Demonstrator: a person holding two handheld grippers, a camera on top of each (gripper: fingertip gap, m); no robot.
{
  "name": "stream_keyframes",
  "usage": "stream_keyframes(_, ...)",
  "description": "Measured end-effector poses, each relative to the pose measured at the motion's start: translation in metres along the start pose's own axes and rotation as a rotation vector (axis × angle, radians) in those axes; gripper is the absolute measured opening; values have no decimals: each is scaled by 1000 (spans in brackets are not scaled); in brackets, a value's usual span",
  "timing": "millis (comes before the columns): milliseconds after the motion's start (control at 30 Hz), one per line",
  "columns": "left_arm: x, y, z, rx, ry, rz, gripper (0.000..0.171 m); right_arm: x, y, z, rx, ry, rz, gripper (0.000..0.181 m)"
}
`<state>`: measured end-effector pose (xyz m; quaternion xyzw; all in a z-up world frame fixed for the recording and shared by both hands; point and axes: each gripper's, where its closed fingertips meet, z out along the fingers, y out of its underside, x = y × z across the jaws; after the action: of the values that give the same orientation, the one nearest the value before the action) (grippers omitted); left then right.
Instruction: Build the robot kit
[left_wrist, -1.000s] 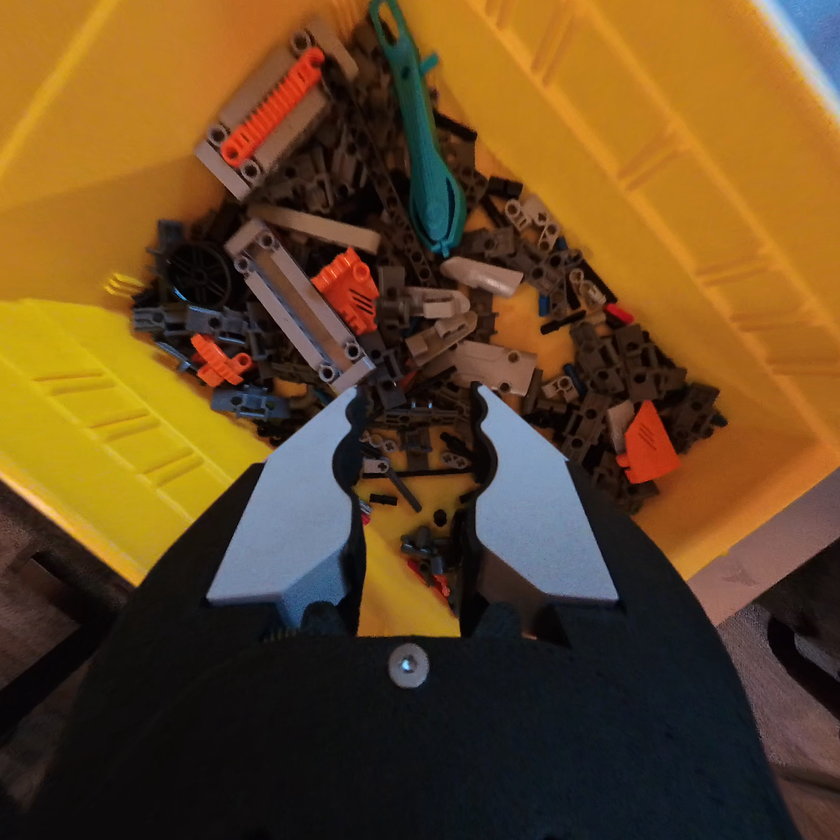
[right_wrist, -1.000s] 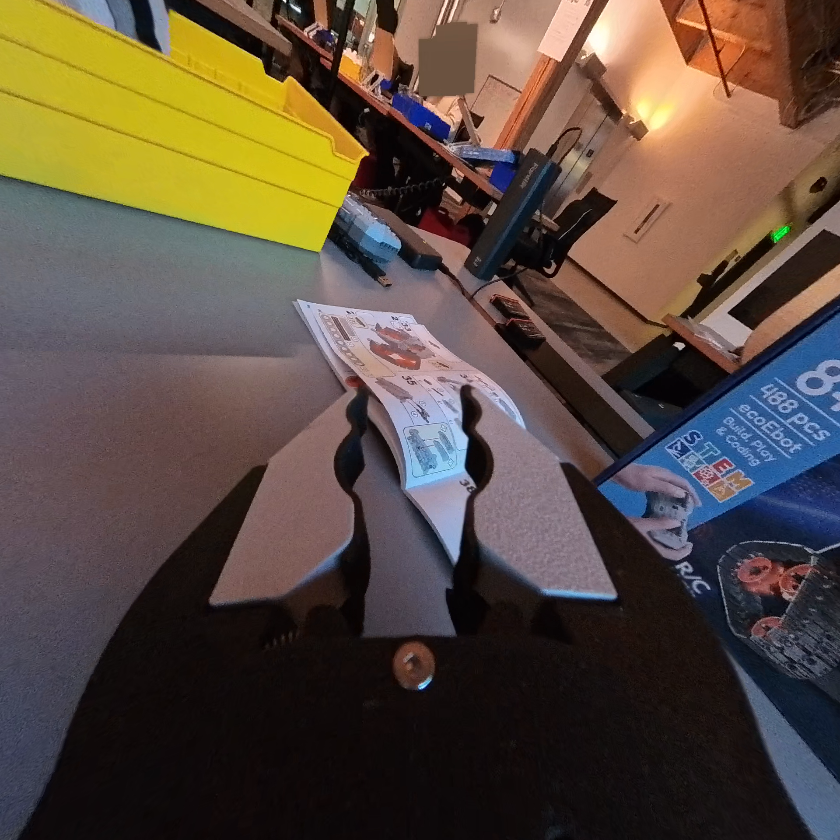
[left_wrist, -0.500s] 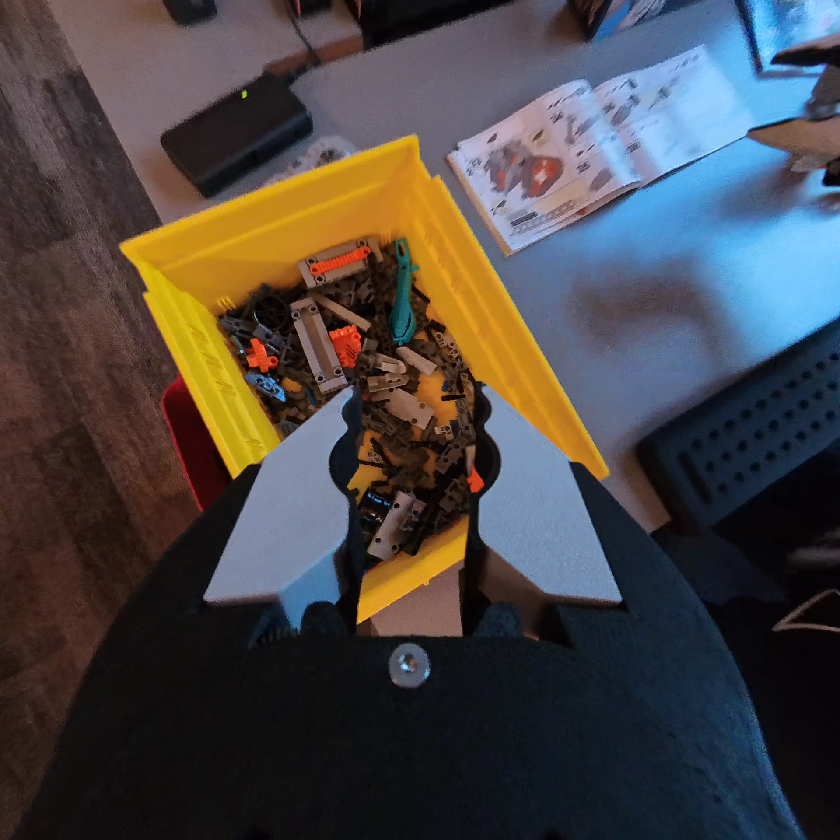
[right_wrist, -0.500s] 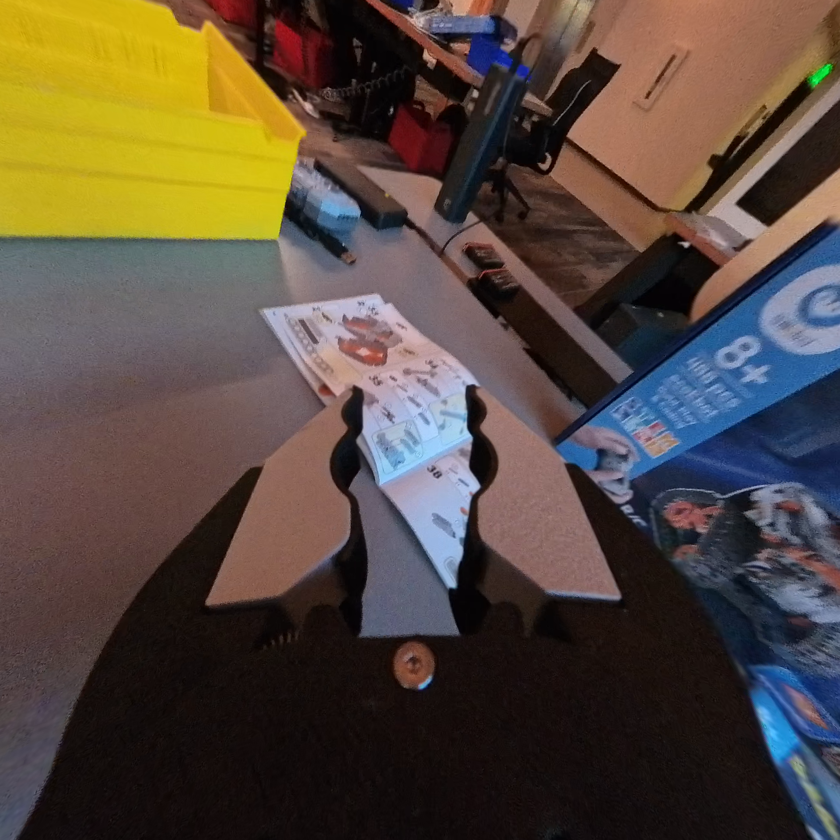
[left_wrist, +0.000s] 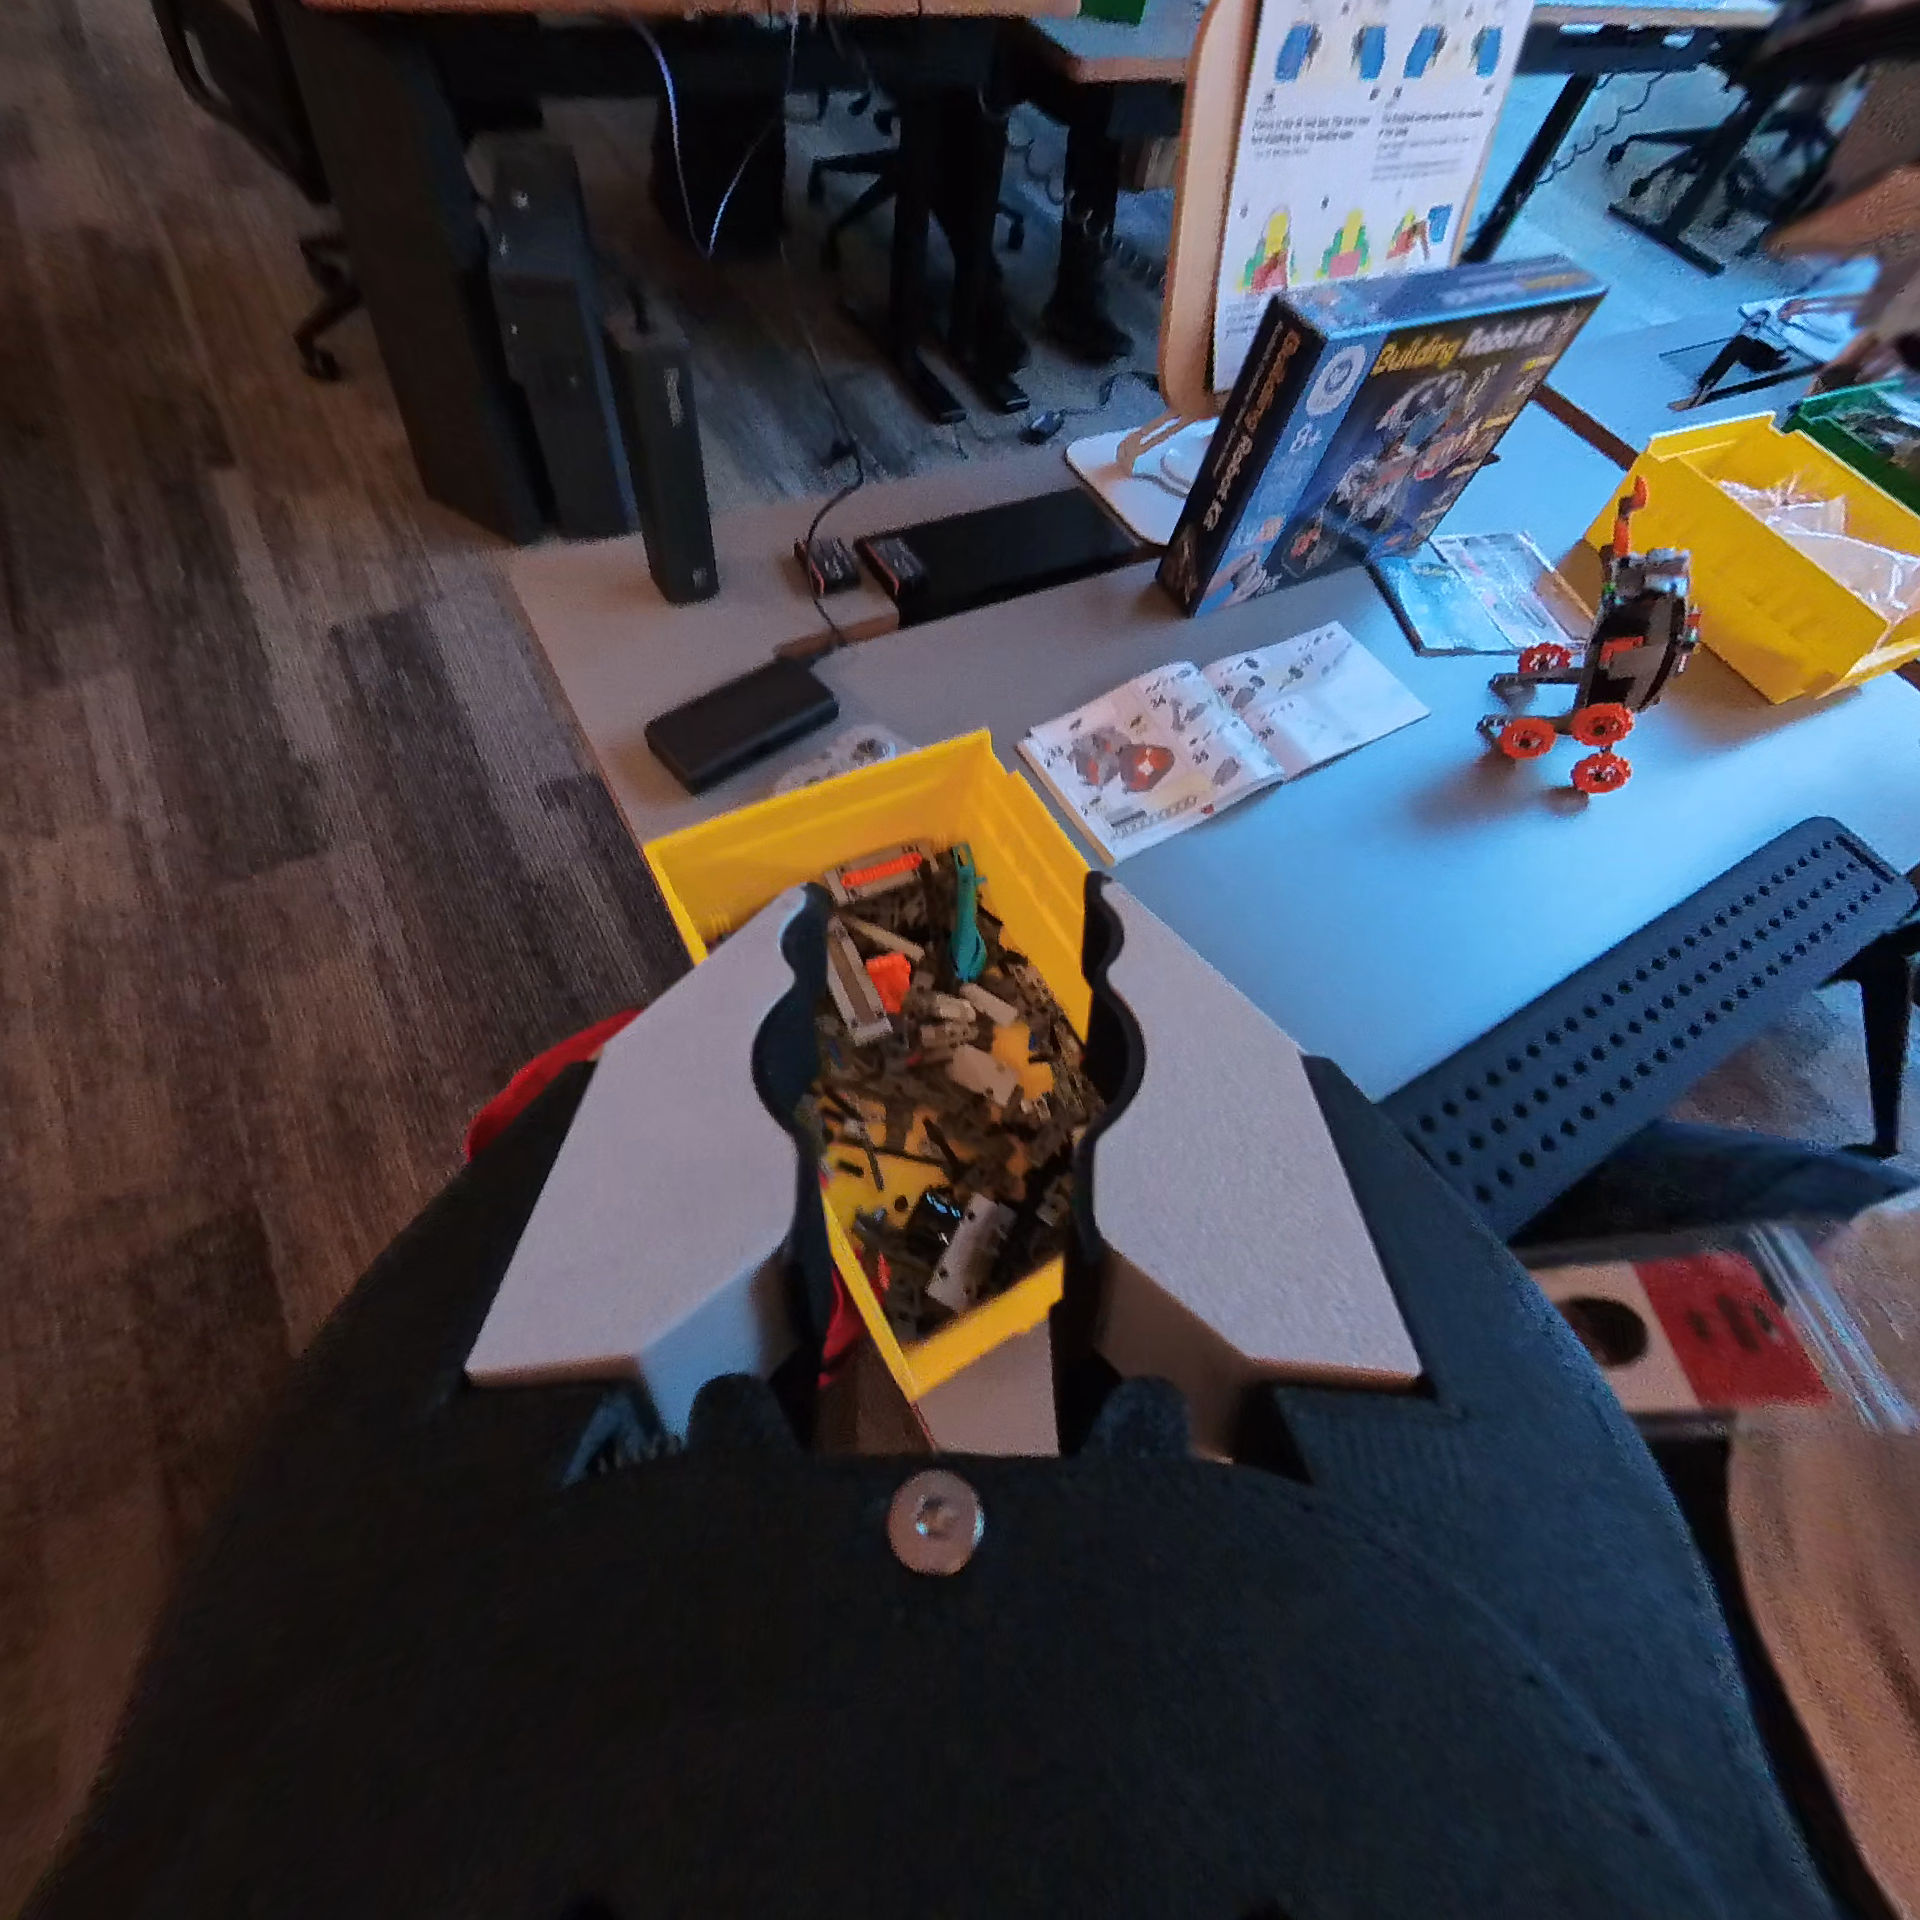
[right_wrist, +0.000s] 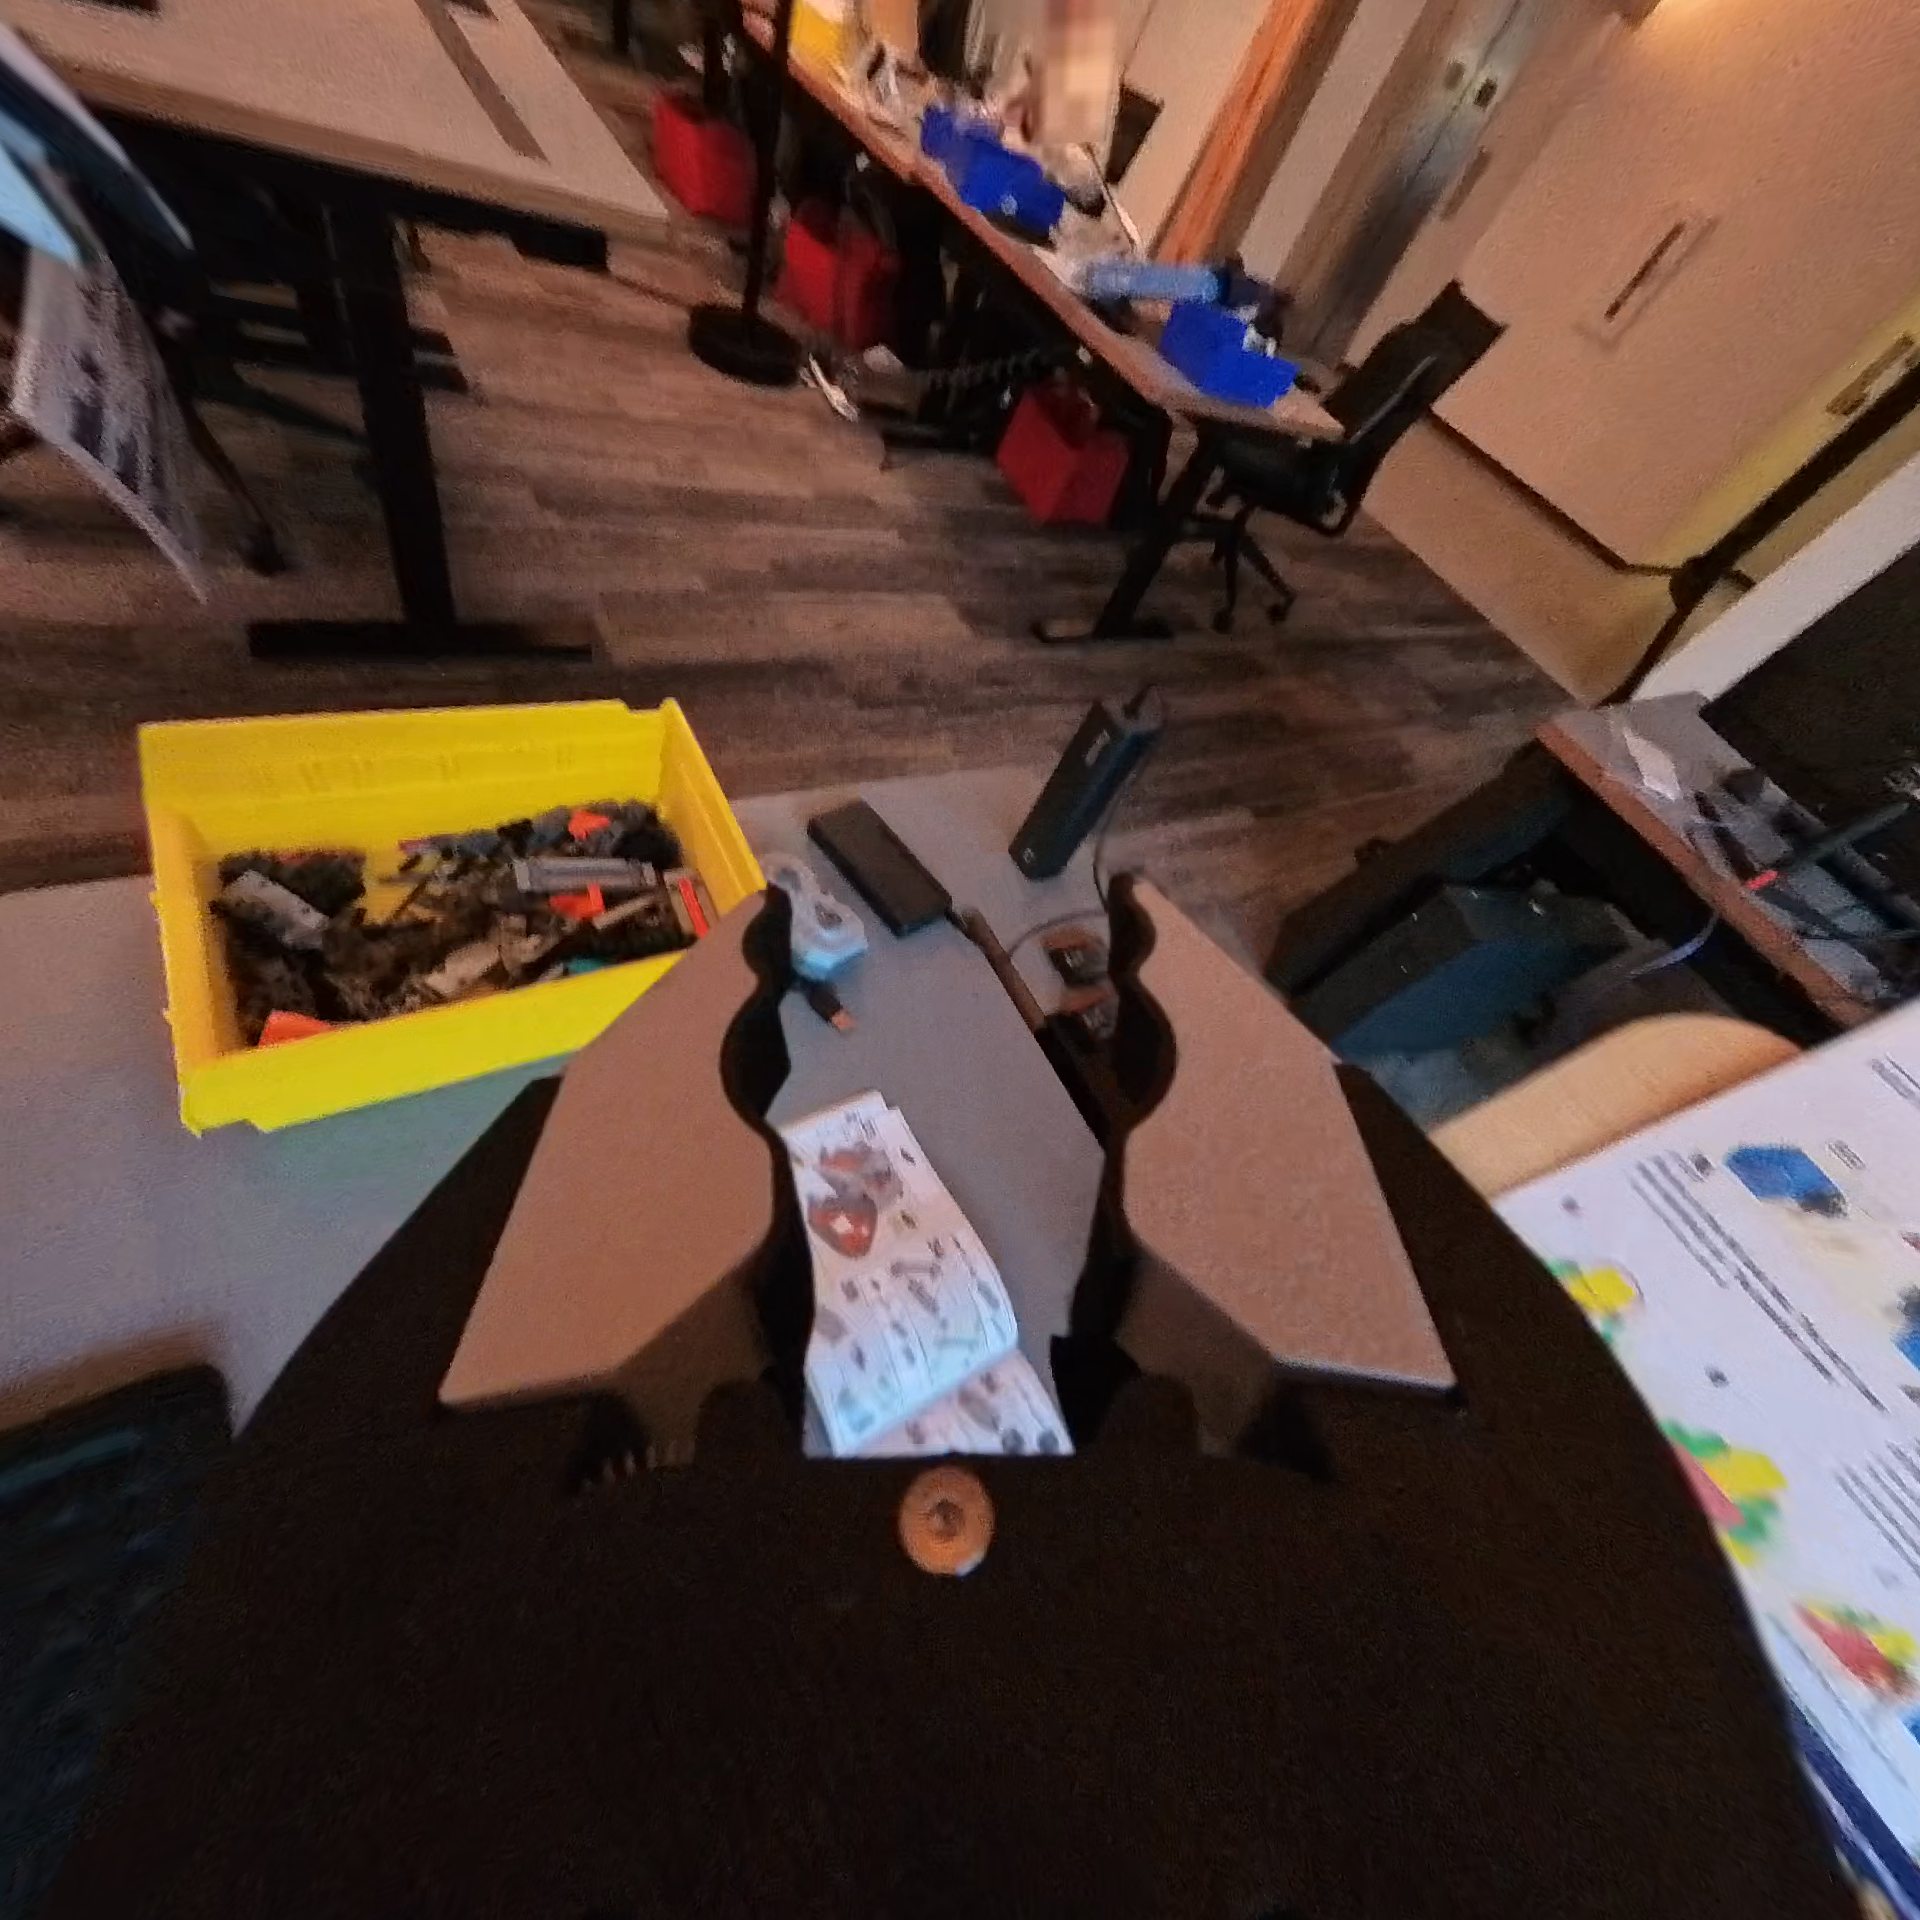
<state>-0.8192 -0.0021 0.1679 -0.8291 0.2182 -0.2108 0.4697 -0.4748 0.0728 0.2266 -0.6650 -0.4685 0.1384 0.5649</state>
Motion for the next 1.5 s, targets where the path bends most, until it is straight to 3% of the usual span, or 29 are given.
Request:
stream_keyframes(100, -7, -31, 17, 44, 23, 59, 48, 0, 21, -32, -7, 96, 60, 55)
stream_keyframes(200, -10, -42, 32, 74, 26, 26, 49, -7, 25, -18, 86, 48, 168, 49)
stream_keyframes(300, 1, -31, 42, 84, 30, -7, 49, -26, 44, 21, -17, -136, 115, 67)
stream_keyframes(367, 6, -16, 50, 70, 7, -37, 49, -35, 74, 21, -75, -124, 187, 67)
stream_keyframes(433, 5, -6, 60, 24, -17, -28, 49, -46, 85, 10, 32, -91, 322, 57)
stream_keyframes(500, 4, -15, 72, 18, -8, -1, 49, -43, 75, 6, 131, -86, 323, 55)
stream_keyframes(600, 6, -26, 87, 1, 1, 13, 52, -6, 71, 12, 96, 22, 245, 64)
stream_keyframes(733, 15, -25, 110, -6, -6, 99, 50, 9, 49, 8, 197, -15, 195, 62)
stream_keyframes(800, 18, -10, 127, -67, 12, 118, 48, 14, 45, 7, 219, -10, 182, 63)
stream_keyframes(900, 17, 26, 152, -124, -11, 139, 43, -10, 62, 12, 260, -31, 195, 63)
stream_keyframes(967, 19, 55, 164, -133, -29, 64, 41, -40, 90, 16, 265, -50, 247, 63)
stream_keyframes(1033, 42, 84, 168, -118, 63, -81, 45, -77, 127, 17, 277, -109, 408, 60)
stream_keyframes(1133, 35, 131, 169, -230, -19, -63, 45, -106, 178, 17, 197, -129, 506, 59)
stream_keyframes(1233, 35, 160, 169, -335, -60, -13, 44, -99, 204, 6, 83, -114, 505, 59)
stream_keyframes(1367, 52, 172, 181, -365, -69, 125, 35, -88, 219, -28, 48, -47, 404, 57)
stream_keyframes(1500, 37, 207, 193, -628, -81, 246, 50, -87, 243, -29, 33, -103, 423, 52)
